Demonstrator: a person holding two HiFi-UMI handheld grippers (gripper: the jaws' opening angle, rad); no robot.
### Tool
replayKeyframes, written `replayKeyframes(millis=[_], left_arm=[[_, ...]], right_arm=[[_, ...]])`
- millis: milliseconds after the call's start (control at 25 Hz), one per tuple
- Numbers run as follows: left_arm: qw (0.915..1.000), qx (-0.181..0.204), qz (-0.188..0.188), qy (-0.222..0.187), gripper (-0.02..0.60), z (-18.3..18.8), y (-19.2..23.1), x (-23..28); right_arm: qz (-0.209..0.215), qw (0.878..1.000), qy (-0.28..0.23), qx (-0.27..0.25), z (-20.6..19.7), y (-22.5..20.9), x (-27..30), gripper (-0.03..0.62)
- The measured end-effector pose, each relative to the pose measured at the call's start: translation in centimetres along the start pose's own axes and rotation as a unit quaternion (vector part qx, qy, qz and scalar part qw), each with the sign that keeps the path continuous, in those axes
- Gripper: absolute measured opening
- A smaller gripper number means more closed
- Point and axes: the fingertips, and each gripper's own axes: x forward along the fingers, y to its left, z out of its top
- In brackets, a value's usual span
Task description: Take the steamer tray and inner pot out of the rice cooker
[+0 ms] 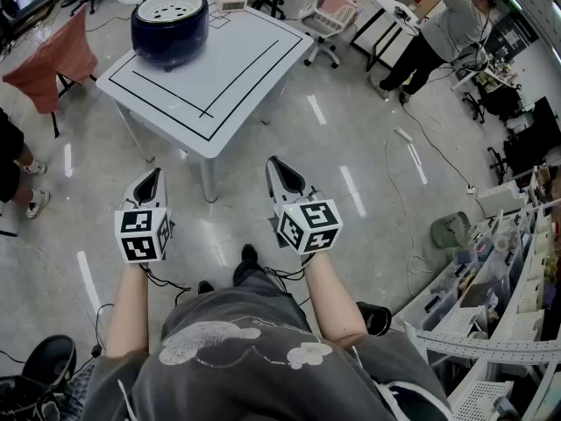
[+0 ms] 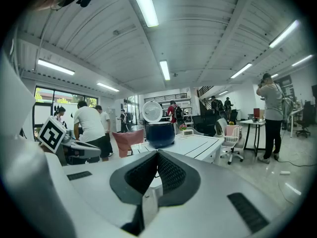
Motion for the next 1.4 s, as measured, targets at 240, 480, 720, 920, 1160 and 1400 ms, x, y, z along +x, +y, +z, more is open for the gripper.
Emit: replayKeyframes(millis=[240,480,720,920,1160,1400], left_arm=[[0.9998,0.02,0.005,-0.005,0.008,0.2,-0.5,-1.2],[0.9999,0.015,-0.006,-0.006,0.008,-0.6,-0.3,-2.1],[0.9996,-0.005,-0.022,-0.016,0.008,-1.6,0.1,-4.2],[0.9982,0.027,-0.034,-0.041,0.028,-0.5,-0.3,-5.0],[0.997,-0.001,-0.052,-0.057,0.381,-0.7,-1.2,-4.0],[0.9978,-0.045,-0.022,-0.044,0.422,-0.3,-1.4,-0.6]], right_arm=[[0.001,1.0,0.001,0.0,0.0,0.6,-1.3,0.026],[-0.01,1.0,-0.002,0.009,-0.5,1.1,-1.7,0.026],[-0.026,0.999,-0.02,0.034,-1.3,2.3,-2.3,0.028],[-0.022,0.998,-0.056,0.025,0.1,3.6,-2.5,0.035],[0.01,0.998,-0.047,0.03,-0.5,3.3,-1.2,0.306],[0.04,0.997,-0.034,0.053,-1.3,-1.0,1.9,0.328]])
